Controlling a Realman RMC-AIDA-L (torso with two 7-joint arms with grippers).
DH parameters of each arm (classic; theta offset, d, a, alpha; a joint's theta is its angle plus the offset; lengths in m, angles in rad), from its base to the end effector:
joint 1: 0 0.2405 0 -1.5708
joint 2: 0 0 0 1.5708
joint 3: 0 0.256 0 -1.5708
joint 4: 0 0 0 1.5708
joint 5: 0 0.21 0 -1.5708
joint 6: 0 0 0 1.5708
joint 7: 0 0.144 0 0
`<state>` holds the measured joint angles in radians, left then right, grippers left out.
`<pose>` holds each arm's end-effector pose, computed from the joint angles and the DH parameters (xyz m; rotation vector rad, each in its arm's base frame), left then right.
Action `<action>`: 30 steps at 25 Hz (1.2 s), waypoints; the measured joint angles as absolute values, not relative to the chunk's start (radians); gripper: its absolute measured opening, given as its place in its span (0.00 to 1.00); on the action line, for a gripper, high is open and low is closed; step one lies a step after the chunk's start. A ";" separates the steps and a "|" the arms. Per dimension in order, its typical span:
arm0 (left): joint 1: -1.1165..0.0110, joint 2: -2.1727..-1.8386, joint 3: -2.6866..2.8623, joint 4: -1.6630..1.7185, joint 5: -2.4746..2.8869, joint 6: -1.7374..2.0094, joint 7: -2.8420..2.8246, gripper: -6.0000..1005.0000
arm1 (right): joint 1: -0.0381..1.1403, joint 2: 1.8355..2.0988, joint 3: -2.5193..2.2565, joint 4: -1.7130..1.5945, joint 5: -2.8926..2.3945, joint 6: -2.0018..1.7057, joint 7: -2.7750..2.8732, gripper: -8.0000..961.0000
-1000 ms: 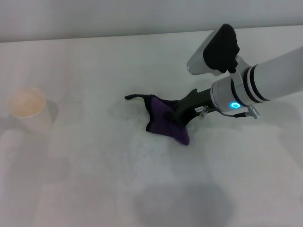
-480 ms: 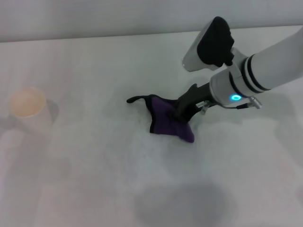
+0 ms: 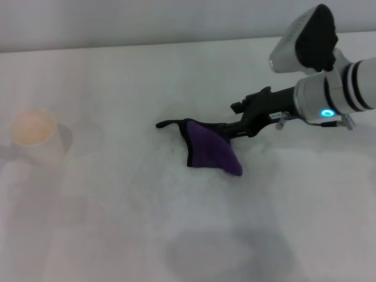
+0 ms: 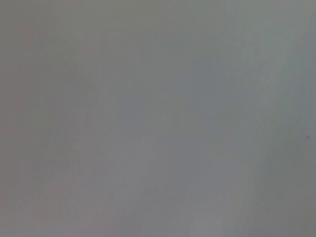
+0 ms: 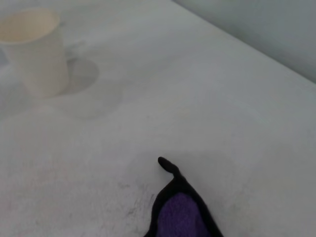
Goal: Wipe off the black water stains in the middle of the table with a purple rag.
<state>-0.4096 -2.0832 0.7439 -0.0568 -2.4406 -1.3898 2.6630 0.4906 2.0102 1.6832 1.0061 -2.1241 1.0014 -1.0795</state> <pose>-0.3491 0.2947 0.0033 -1.4995 -0.7097 -0.9268 0.2373 0.3752 -0.0284 -2.6110 0.6886 -0.0319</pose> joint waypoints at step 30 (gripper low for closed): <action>-0.422 -2.083 0.738 -0.041 -2.467 -1.377 2.669 0.89 | 0.357 2.026 2.117 0.178 -0.556 1.171 -2.556 0.76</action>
